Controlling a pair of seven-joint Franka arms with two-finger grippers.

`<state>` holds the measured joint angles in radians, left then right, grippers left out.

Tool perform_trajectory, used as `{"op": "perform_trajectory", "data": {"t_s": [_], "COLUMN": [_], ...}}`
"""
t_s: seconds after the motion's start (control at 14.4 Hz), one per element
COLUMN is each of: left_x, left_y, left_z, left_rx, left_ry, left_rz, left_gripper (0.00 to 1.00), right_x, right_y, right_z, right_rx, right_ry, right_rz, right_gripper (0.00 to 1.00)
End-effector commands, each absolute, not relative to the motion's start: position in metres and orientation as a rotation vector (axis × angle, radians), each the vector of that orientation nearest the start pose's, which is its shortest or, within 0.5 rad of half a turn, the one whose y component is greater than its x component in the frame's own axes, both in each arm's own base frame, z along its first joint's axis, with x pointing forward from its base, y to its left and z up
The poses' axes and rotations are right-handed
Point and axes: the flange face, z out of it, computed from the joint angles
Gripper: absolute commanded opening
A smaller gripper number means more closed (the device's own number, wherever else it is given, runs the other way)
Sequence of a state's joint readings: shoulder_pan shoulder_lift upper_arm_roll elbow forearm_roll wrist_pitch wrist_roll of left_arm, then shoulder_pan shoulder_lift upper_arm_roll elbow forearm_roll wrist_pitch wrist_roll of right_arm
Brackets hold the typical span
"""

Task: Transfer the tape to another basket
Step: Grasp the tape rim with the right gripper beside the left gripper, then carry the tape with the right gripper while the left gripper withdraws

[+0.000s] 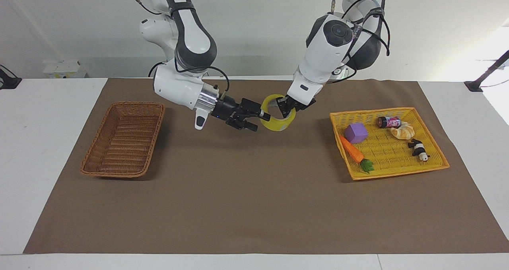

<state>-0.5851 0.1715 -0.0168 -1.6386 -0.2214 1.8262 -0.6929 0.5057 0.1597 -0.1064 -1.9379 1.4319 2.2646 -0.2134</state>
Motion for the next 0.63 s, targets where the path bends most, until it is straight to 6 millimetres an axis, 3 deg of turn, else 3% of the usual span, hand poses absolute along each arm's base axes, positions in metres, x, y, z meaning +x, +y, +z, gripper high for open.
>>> {"op": "perform_trajectory", "data": {"t_s": [0.0, 0.56], "left_x": [0.492, 0.491], "left_y": [-0.359, -0.36], "left_z": [0.524, 0.525], "left_rx": [-3.308, -3.309], "left_ry": [-0.238, -0.235], "left_rz": [0.176, 0.175], "left_gripper": [0.01, 0.01], "right_x": [0.552, 0.541], "right_y": [0.264, 0.273], "right_z": [0.44, 0.436], "right_rx": [-1.974, -1.99], "right_ry": [0.31, 0.279], "right_rz": [-0.043, -0.023], "right_gripper": [0.99, 0.79]}}
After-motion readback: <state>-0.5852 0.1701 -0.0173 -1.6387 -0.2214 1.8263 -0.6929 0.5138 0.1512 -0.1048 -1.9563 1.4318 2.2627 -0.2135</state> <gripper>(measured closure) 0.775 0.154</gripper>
